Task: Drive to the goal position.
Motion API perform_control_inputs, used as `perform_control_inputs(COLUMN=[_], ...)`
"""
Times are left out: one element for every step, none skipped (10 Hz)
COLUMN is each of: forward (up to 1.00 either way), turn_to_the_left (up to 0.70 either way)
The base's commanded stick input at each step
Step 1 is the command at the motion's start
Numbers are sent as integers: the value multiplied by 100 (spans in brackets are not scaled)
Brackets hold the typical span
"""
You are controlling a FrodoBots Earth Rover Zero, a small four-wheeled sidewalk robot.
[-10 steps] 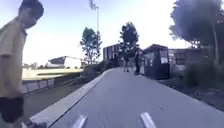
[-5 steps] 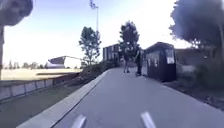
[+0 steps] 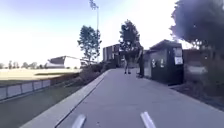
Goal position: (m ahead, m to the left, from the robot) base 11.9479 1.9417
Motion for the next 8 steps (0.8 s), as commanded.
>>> perform_control_inputs(forward=[98, 98, 98, 98, 98, 98, 98, 98], turn_to_the_left=[0, 0, 0, 0, 0, 0, 0, 0])
